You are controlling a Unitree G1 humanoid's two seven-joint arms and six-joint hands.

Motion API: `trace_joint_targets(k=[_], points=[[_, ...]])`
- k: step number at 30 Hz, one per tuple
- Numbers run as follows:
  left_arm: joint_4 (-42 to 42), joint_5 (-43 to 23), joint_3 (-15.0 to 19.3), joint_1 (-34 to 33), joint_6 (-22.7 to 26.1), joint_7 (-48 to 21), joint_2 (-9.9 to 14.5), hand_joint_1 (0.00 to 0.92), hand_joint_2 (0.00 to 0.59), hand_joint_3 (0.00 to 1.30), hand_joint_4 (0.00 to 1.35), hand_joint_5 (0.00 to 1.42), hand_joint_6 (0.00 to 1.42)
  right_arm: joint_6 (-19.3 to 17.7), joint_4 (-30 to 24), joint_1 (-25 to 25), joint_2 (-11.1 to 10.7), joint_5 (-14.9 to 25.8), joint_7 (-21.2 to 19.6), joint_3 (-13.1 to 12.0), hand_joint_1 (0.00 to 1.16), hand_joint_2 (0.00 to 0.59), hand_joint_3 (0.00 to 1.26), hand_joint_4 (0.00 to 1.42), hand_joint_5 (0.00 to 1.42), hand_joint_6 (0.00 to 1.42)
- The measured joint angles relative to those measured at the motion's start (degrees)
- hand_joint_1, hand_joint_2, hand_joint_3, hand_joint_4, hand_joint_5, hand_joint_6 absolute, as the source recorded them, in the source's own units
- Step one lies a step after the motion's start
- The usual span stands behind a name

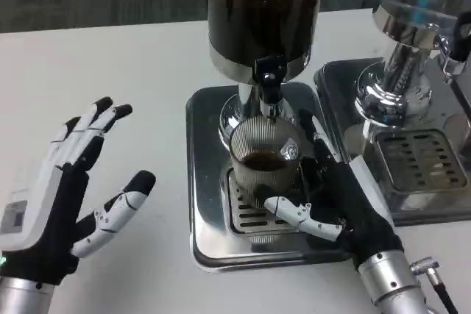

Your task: Grasp the cup under the faucet to collect the drink, then remove the cup.

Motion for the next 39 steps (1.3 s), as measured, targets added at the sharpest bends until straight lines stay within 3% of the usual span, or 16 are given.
trace_joint_targets(k=[15, 30, 39], points=[[3.73, -0.04, -1.82, -0.34, 0.22, 0.01, 0.36, 0.000, 0.227, 0.25, 0.10, 0.22, 0.07, -0.34, 1.42, -0.81, 1.91, 1.02, 1.91, 0.26, 0.71, 0.171, 0.00, 0.00, 0.00, 0.06], [4.05, -1.05, -2.34, -0.18, 0.60, 0.01, 0.54, 0.000, 0.229, 0.29, 0.12, 0.23, 0.07, -3.30, 8.15, -4.67, 4.01, 3.38, 1.93, -1.08, 0.77, 0.163, 0.00, 0.00, 0.00, 0.14], [4.04, -1.05, -3.31, 0.10, 0.64, 0.00, 0.55, 0.000, 0.230, 0.25, 0.01, 0.19, 0.07, -3.78, 9.40, -5.54, 4.20, 3.45, 2.39, -0.99, 0.85, 0.155, 0.00, 0.00, 0.03, 0.21]])
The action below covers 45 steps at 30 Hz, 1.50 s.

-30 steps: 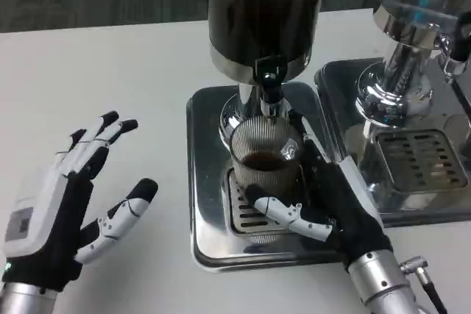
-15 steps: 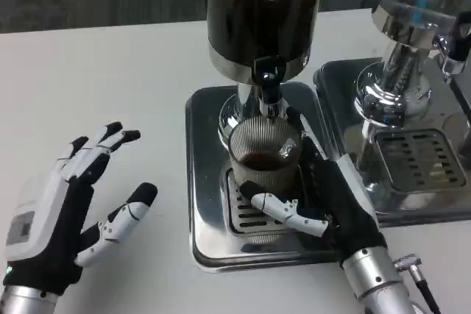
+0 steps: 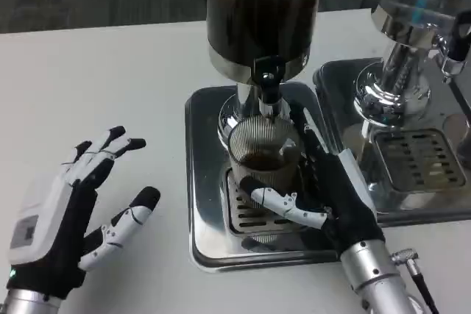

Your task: Grasp the cup under the faucet to collect the drink, then remove the cup.

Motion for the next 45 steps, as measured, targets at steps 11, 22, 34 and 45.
trace_joint_targets(k=[11, 22, 34, 45], points=[[-0.07, -0.18, -0.74, 0.38, 0.48, -0.02, 0.03, 0.000, 0.231, 0.27, 0.00, 0.17, 0.04, 0.39, 0.00, -0.48, -0.07, -0.31, 0.03, 0.28, 0.91, 0.164, 0.00, 0.02, 0.14, 0.31], [-0.26, -0.26, -0.73, 1.10, 0.49, -0.02, 0.06, 0.000, 0.231, 0.29, 0.00, 0.18, 0.04, 0.89, 0.62, -1.29, 0.32, -0.96, -1.41, 0.18, 0.98, 0.190, 0.07, 0.30, 0.35, 0.53], [-0.30, -0.51, -0.65, 1.33, 0.28, -0.01, 0.06, 0.000, 0.232, 0.32, 0.03, 0.22, 0.07, 1.19, 1.05, -1.66, 1.76, -3.62, -6.07, 0.15, 1.04, 0.218, 0.23, 0.47, 0.56, 0.78], [-0.29, -1.44, -0.69, 1.27, 0.20, -0.02, 0.06, 0.000, 0.232, 0.32, 0.05, 0.22, 0.07, 1.19, -0.04, -1.00, 1.94, -5.83, -9.95, 0.07, 1.07, 0.192, 0.41, 0.51, 0.68, 0.92]])
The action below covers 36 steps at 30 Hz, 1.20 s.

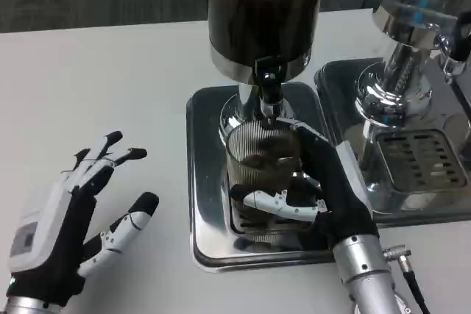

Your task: Grasp the cup under the faucet to collect the drink, then remove the cup.

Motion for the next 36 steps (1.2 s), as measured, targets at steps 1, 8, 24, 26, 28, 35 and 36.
trace_joint_targets(k=[1, 8, 24, 26, 28, 35, 36], points=[[0.00, -0.03, -0.02, -0.02, 0.00, 0.00, 0.00, 0.000, 0.232, 0.32, 0.05, 0.22, 0.07, 0.00, -0.08, 0.07, 0.01, -0.23, -0.21, 0.00, 1.07, 0.192, 0.41, 0.51, 0.69, 0.92], [0.00, -0.07, -0.14, -0.14, 0.00, 0.00, 0.00, 0.000, 0.232, 0.33, 0.05, 0.22, 0.07, -0.01, -0.30, 0.25, -0.01, -0.65, -0.62, -0.03, 1.07, 0.192, 0.42, 0.51, 0.69, 0.94], [0.85, -0.02, -0.79, -1.02, -0.33, -0.01, 0.00, 0.000, 0.231, 0.33, 0.05, 0.22, 0.06, 0.17, -5.10, 4.39, -0.96, -3.16, -2.55, 0.06, 1.08, 0.182, 0.45, 0.54, 0.74, 1.01], [1.07, 0.00, -0.87, -1.41, -0.36, -0.01, 0.00, 0.000, 0.231, 0.33, 0.05, 0.22, 0.06, 0.17, -5.40, 4.62, -1.01, -3.42, -2.60, 0.16, 1.08, 0.182, 0.45, 0.54, 0.74, 1.02], [1.30, 0.02, -0.94, -1.48, -0.40, -0.01, 0.00, 0.000, 0.231, 0.33, 0.04, 0.22, 0.06, 0.19, -6.09, 4.99, -1.24, -4.25, -2.67, 0.34, 1.08, 0.182, 0.46, 0.55, 0.75, 1.04], [2.06, 1.19, -2.25, -2.36, -1.23, 0.00, 0.45, 0.000, 0.231, 0.33, 0.04, 0.22, 0.06, 0.22, -8.74, 6.79, -2.27, -5.51, -3.25, 0.34, 1.08, 0.183, 0.47, 0.56, 0.76, 1.06], [2.28, 1.19, -2.30, -2.59, -1.34, 0.00, 0.52, 0.000, 0.231, 0.33, 0.04, 0.22, 0.06, 0.22, -9.40, 7.39, -2.34, -5.52, -3.25, 0.35, 1.09, 0.183, 0.47, 0.56, 0.76, 1.06]])
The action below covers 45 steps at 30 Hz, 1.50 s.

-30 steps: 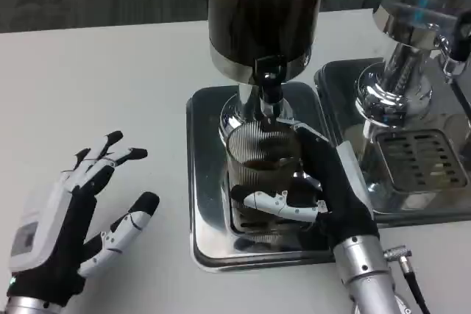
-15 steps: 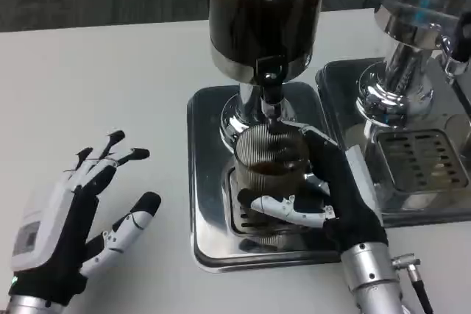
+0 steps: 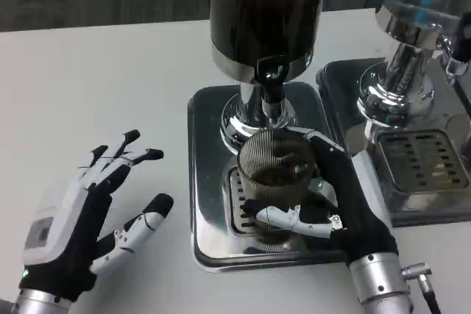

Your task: Grasp the cup under the faucet to collect the drink, then remove the cup.

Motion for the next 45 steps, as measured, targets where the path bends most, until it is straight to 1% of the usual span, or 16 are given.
trace_joint_targets(k=[5, 8, 10, 15, 21, 25, 30, 32, 36, 40, 43, 45], points=[[0.99, -0.02, -0.26, -0.49, -0.25, 0.00, 0.17, 0.000, 0.231, 0.33, 0.04, 0.22, 0.06, 0.04, -1.98, 1.92, -0.12, 0.03, -0.02, -0.13, 1.09, 0.184, 0.48, 0.56, 0.77, 1.08], [1.61, -0.01, -0.43, -0.75, -0.72, 0.00, 0.23, 0.000, 0.231, 0.33, 0.04, 0.22, 0.06, 0.05, -2.56, 2.25, -0.01, 0.04, -0.19, -0.36, 1.09, 0.184, 0.48, 0.56, 0.78, 1.08], [1.82, -0.01, -0.44, -0.90, -0.90, 0.00, 0.29, 0.000, 0.231, 0.33, 0.04, 0.22, 0.06, 0.07, -3.36, 2.68, 0.10, 0.03, -0.41, -0.41, 1.09, 0.184, 0.48, 0.57, 0.79, 1.11], [2.07, -0.03, -0.44, -1.15, -1.03, 0.00, 0.33, 0.000, 0.231, 0.33, 0.04, 0.22, 0.06, 0.13, -5.19, 3.89, 0.36, 0.17, -0.73, -0.84, 1.10, 0.168, 0.50, 0.59, 0.81, 1.13], [2.19, -0.16, -0.44, -1.18, -1.12, -0.01, 0.36, 0.000, 0.223, 0.26, 0.01, 0.20, 0.06, 0.30, -8.82, 5.53, 0.45, 0.58, -0.60, -1.27, 1.10, 0.166, 0.50, 0.59, 0.82, 1.15], [2.19, -0.23, -0.44, -1.17, -1.19, -0.32, 0.52, 0.000, 0.223, 0.23, 0.00, 0.17, 0.04, 0.32, -9.38, 6.58, 0.27, 1.36, 0.31, -1.29, 1.09, 0.165, 0.50, 0.60, 0.84, 1.17], [1.33, 0.04, -0.45, -0.88, -0.90, -1.27, 1.81, 0.000, 0.217, 0.22, 0.00, 0.16, 0.03, 0.35, -11.76, 8.10, 0.10, 1.55, 0.95, -1.39, 1.09, 0.164, 0.50, 0.60, 0.84, 1.18], [0.15, 0.16, -0.46, -0.52, -0.72, -1.29, 2.07, 0.000, 0.211, 0.20, 0.00, 0.14, 0.01, 0.41, -13.03, 8.38, 0.07, 1.88, 1.51, -1.40, 1.09, 0.164, 0.50, 0.60, 0.84, 1.18], [-2.01, 1.05, -0.48, 0.56, 0.39, -1.61, 2.91, 0.000, 0.204, 0.10, 0.00, 0.07, 0.00, 0.52, -14.19, 9.02, 0.04, 2.47, 2.46, -1.40, 1.09, 0.164, 0.50, 0.60, 0.84, 1.18], [-5.85, 2.74, -0.46, 2.03, 2.37, -2.67, 4.70, 0.000, 0.185, 0.00, 0.00, 0.00, 0.00, 1.00, -16.48, 11.23, -0.04, 3.05, 3.99, -1.40, 1.09, 0.164, 0.50, 0.60, 0.84, 1.18], [-10.45, 4.76, -0.43, 3.93, 4.57, -4.09, 6.45, 0.000, 0.183, 0.00, 0.00, 0.00, 0.00, 1.58, -20.13, 13.11, -0.26, 4.00, 5.50, -1.42, 1.08, 0.164, 0.51, 0.60, 0.84, 1.19], [-12.49, 5.05, -0.41, 5.16, 5.92, -4.93, 7.07, 0.000, 0.182, 0.00, 0.00, 0.00, 0.00, 1.82, -22.44, 13.71, -0.38, 4.64, 6.36, -1.41, 1.08, 0.164, 0.51, 0.60, 0.84, 1.19]])
